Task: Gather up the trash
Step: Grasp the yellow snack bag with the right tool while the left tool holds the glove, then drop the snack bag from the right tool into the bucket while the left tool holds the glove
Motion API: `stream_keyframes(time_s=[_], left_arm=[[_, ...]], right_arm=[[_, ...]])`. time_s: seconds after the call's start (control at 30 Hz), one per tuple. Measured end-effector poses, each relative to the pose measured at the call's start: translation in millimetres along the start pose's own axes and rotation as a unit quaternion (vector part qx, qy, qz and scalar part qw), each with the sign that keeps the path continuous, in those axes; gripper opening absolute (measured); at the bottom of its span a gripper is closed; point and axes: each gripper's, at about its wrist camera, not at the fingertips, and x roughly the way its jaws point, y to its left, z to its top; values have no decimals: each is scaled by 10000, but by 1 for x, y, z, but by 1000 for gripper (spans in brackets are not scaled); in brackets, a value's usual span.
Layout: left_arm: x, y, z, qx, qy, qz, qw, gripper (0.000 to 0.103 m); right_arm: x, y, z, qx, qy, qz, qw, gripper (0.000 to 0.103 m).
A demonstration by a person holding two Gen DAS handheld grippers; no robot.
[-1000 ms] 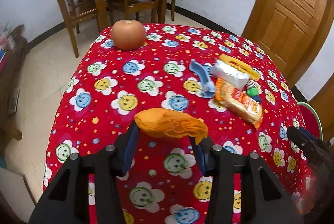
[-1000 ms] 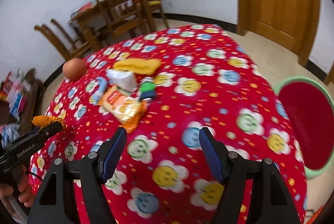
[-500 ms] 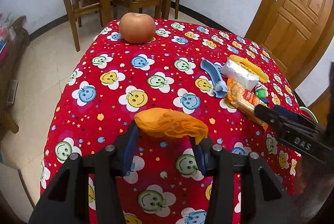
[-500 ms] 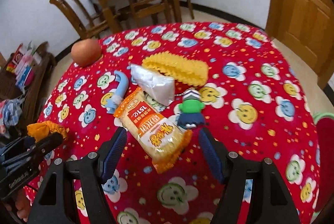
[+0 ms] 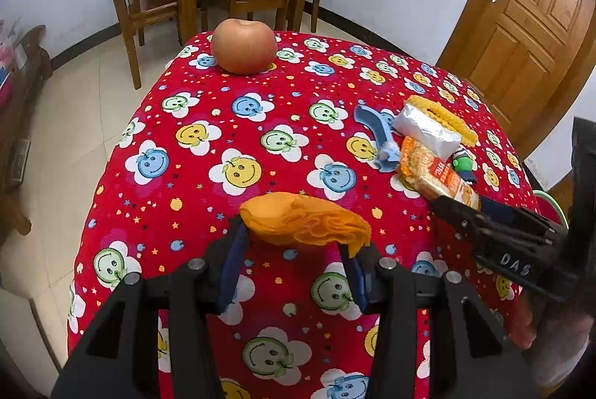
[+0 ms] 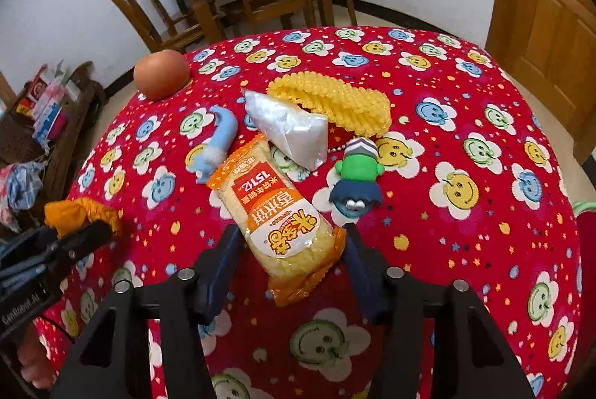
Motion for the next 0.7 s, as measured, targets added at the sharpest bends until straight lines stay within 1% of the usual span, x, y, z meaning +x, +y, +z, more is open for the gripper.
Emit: stream_keyframes(time_s=[0.17,0.33,0.53,0.7], left_arm=[[-4,-7,-1,53,-34,-46,10000,49],[-12,-16,-3,149,-106,-175,9997,49],[-19,-29,-3,258,-138,-295,9991,49],[-27,-49,-5,429,-186,-401,9981,49]], right_arm=[[-14,-5,-11,190,-104,51,9998,52],[-36,-13,-25,528,-306,113,9981,52],[-70,-32,-42,1005,-598,150,9930,52],[-97,-50,-57,1310,-824,140,9879,52]])
